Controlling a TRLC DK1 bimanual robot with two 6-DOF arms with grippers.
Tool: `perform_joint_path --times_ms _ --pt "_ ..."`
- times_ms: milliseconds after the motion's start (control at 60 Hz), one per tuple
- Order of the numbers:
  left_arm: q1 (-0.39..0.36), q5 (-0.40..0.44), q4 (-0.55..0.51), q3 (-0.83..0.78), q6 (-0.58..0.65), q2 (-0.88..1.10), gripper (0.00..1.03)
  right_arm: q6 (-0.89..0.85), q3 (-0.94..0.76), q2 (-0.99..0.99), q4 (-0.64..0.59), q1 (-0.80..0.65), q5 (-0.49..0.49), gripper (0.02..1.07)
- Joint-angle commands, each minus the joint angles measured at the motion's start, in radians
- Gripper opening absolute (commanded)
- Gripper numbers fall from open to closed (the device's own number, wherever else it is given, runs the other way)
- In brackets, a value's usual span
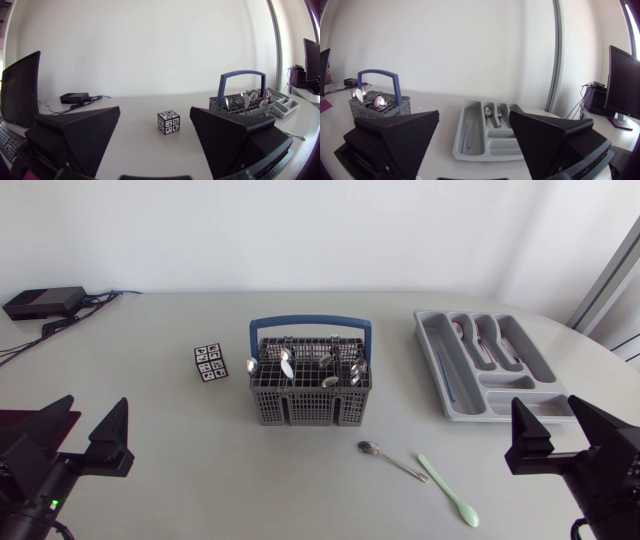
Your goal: Transfer all utensils from the basket to the drawer tray.
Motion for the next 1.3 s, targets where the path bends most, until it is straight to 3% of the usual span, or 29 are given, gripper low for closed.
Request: perform_joint_path --times_ms 0,350,667,883,1067,1283 --pt "0.001 -0.002 -0.012 -0.038 -0.029 -0.008 0.99 0.022 -0.021 -0.006 -0.008 0.005 -0.004 1.03" --pt "0.003 -0.042 -0.003 -0.036 -0.011 -0.01 0.99 0.016 -0.021 -0.007 -0.005 0.005 -0.003 1.03" --pt "0.017 -0.044 -0.017 0.07 -0.009 0.01 0.97 0.026 0.027 -0.001 0.001 0.04 0.024 1.03" --pt "0.009 -0.044 -0.06 0.222 -0.023 0.196 0.96 0.037 0.1 0.092 0.021 0.078 0.042 1.03" --pt "0.0 -0.054 -0.104 0.367 -0.095 0.404 0.93 0.078 0.234 0.324 0.011 0.095 0.044 1.03" --pt "-0.042 -0.064 -0.259 0.547 -0.091 0.677 0.93 0.121 0.459 0.597 -0.186 0.179 0.045 1.02"
